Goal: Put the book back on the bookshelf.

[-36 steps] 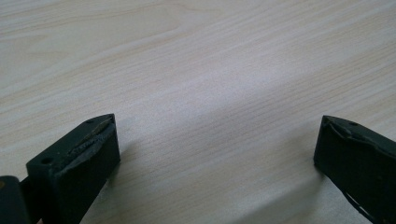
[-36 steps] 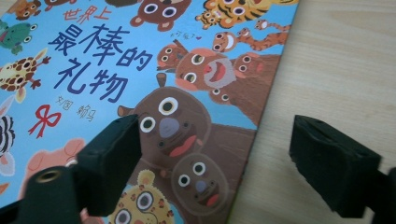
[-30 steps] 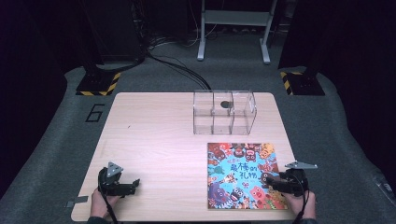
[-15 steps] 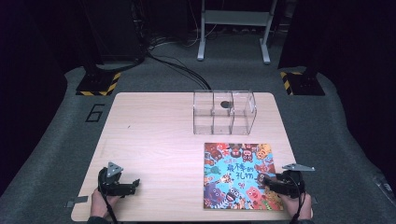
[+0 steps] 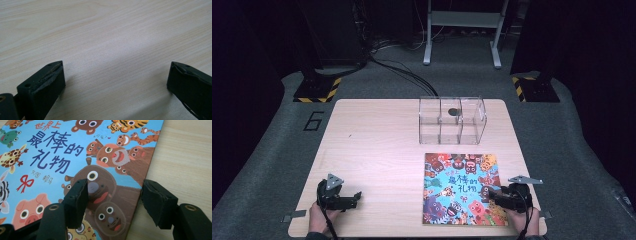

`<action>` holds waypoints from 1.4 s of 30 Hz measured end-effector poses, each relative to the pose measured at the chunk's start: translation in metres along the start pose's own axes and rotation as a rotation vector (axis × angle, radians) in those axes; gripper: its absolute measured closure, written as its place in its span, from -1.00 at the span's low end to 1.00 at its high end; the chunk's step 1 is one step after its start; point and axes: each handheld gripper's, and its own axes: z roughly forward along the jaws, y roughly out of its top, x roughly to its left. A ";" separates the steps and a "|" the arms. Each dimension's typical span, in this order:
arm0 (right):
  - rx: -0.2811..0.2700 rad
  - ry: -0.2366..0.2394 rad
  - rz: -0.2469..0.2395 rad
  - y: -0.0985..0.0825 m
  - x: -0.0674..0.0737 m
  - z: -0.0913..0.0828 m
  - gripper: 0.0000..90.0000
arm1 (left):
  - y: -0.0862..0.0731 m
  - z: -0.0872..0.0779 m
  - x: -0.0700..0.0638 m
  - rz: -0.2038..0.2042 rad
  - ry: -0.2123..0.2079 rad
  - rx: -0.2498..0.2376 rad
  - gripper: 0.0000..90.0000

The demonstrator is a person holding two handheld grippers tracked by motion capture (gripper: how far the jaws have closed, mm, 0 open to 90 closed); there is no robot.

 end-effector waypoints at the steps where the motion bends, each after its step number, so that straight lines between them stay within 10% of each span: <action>1: 0.005 0.009 -0.003 0.001 0.001 0.000 -0.15 | 0.000 0.000 0.000 -0.004 0.003 0.000 -0.97; 15: 0.006 0.030 -0.032 0.009 0.026 0.015 -0.10 | 0.008 0.003 -0.016 -0.068 0.001 0.010 -1.00; 28: 0.001 0.030 -0.015 0.011 0.044 0.023 -0.07 | 0.035 0.023 -0.054 0.035 -0.098 0.032 -1.00; 42: 0.001 0.060 -0.017 0.018 0.063 0.035 0.04 | 0.041 0.037 -0.076 0.082 -0.106 0.035 -1.00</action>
